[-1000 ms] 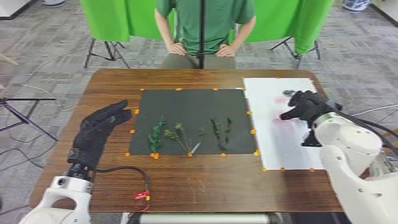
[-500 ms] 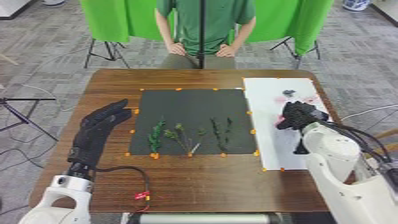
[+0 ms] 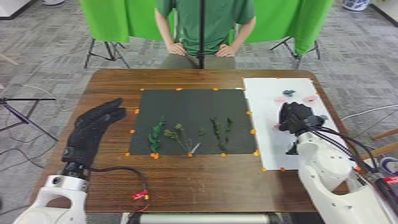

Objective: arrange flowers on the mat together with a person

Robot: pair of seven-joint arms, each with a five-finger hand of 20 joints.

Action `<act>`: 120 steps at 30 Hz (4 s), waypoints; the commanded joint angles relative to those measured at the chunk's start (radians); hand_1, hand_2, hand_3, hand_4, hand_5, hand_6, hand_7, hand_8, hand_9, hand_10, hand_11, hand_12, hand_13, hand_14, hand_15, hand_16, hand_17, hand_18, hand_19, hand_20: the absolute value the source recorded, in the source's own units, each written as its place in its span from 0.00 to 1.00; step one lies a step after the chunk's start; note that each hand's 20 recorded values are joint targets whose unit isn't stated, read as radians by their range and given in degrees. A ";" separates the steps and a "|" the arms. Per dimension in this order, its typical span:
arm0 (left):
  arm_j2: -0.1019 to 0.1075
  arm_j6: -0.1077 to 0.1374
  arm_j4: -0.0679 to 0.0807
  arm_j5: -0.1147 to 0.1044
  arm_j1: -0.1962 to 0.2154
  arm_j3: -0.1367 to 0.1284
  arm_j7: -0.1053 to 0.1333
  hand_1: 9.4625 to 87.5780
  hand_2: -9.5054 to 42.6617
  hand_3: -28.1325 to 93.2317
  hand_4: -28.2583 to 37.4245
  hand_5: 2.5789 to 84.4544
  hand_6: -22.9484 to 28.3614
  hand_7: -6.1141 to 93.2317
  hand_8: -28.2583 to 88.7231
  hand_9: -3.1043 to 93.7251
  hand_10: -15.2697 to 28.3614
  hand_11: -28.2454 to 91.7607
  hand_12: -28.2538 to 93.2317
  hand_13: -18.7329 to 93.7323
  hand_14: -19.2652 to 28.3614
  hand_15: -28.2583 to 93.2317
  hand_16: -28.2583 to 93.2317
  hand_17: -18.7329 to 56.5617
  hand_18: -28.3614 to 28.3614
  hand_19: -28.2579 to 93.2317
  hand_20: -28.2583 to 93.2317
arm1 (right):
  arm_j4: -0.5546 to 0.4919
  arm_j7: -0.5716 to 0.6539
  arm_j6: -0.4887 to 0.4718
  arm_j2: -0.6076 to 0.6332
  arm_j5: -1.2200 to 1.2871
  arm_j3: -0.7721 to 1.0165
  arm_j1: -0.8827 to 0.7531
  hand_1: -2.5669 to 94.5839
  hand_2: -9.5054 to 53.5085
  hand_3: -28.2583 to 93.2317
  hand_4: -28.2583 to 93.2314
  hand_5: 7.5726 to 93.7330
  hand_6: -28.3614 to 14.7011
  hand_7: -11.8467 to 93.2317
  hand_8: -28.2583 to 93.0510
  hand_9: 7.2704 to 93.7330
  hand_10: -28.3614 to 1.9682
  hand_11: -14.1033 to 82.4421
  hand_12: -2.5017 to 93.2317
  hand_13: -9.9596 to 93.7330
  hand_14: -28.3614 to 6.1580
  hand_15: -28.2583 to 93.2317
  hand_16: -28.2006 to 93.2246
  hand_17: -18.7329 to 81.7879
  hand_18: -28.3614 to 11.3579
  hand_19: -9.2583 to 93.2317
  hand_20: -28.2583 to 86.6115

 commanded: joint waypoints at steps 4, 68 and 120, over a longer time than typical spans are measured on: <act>0.003 0.071 0.020 -0.045 0.046 -0.100 0.025 0.26 0.03 0.74 0.18 0.52 0.52 0.18 0.19 0.50 0.64 0.38 0.35 0.48 0.76 0.35 0.27 0.31 0.74 0.32 0.39 | -0.211 -0.005 0.040 0.024 0.121 0.013 0.046 0.99 0.00 0.00 0.54 0.92 0.69 0.27 0.28 1.00 0.63 0.37 0.27 1.00 0.82 0.75 0.36 0.94 0.51 1.00 0.56; 0.009 0.161 0.116 -0.139 0.021 -0.012 0.102 0.07 0.30 0.75 0.00 0.53 0.52 0.18 0.19 0.51 0.66 0.39 0.35 0.49 0.77 0.36 0.27 0.32 0.74 0.32 0.39 | 0.337 -0.452 -0.125 -0.606 -0.246 -0.457 0.422 0.89 0.00 0.00 0.58 0.76 0.78 0.27 0.20 1.00 0.64 0.28 0.30 1.00 0.83 0.76 0.38 0.92 0.47 1.00 0.68; -0.016 0.123 0.065 -0.095 0.038 0.033 0.127 0.25 0.08 0.78 0.19 0.52 0.51 0.20 0.18 0.51 0.64 0.40 0.35 0.50 0.75 0.35 0.26 0.35 0.71 0.30 0.38 | -0.279 -0.632 -0.038 -0.518 1.377 0.356 -0.545 0.10 0.15 0.91 0.09 0.38 0.65 0.19 0.16 0.41 0.46 0.19 0.14 0.39 0.49 0.31 0.32 0.37 0.41 0.10 0.48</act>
